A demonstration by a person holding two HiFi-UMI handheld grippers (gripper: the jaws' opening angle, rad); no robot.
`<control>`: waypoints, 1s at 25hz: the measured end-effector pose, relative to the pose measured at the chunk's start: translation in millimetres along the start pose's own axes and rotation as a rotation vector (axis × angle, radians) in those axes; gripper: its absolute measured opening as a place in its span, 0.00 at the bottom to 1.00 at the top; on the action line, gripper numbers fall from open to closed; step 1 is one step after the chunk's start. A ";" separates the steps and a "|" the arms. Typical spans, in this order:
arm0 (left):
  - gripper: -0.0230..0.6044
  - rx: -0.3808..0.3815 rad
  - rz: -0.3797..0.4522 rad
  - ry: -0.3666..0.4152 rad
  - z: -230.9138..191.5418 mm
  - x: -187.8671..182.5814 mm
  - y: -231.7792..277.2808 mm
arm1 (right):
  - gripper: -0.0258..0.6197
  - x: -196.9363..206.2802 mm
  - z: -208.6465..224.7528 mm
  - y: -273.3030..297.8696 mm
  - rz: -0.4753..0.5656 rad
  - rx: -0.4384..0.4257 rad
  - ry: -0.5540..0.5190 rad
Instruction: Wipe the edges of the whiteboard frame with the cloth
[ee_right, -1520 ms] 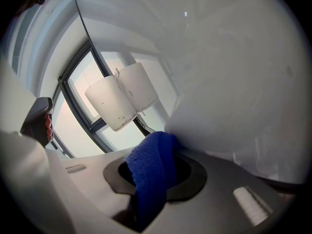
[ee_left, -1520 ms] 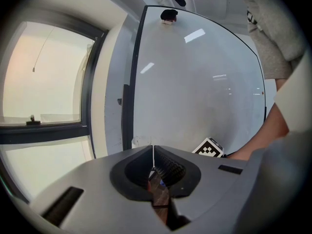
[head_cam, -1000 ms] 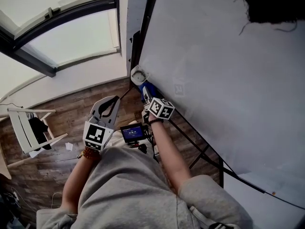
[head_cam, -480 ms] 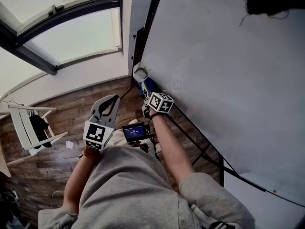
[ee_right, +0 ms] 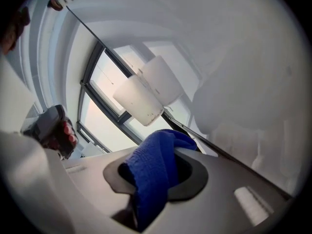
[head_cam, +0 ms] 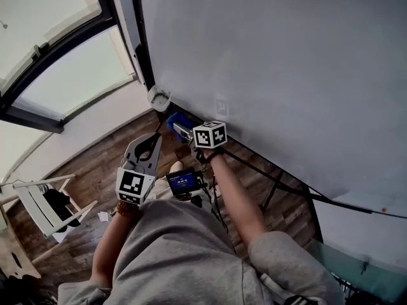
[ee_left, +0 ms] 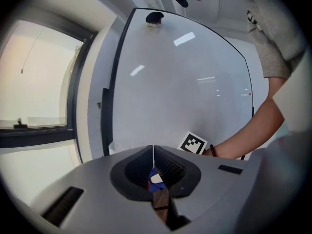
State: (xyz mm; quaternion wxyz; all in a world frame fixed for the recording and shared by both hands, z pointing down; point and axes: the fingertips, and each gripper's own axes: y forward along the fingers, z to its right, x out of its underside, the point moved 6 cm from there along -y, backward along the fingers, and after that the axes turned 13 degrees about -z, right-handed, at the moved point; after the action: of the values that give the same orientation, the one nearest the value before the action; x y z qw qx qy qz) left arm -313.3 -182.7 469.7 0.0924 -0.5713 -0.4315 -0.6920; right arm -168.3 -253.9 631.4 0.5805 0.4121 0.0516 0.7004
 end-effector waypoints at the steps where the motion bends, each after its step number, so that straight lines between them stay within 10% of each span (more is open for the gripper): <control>1: 0.06 0.022 0.002 0.010 6.0 -2.6 4.9 | 0.22 1.9 -4.7 -12.1 0.012 -0.009 -0.023; 11: 0.06 0.286 0.005 0.135 88.4 -31.7 54.2 | 0.22 55.2 -38.4 -164.2 0.355 0.245 -0.114; 25: 0.06 0.661 0.150 0.305 257.9 -101.8 78.4 | 0.22 176.8 -94.8 -370.5 0.751 1.021 0.033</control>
State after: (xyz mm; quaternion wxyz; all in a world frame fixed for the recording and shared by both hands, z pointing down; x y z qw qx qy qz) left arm -47.7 -86.5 413.1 0.3858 -0.4309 -0.5699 -0.5837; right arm 59.2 54.7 456.8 0.0245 0.6160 0.2399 0.7499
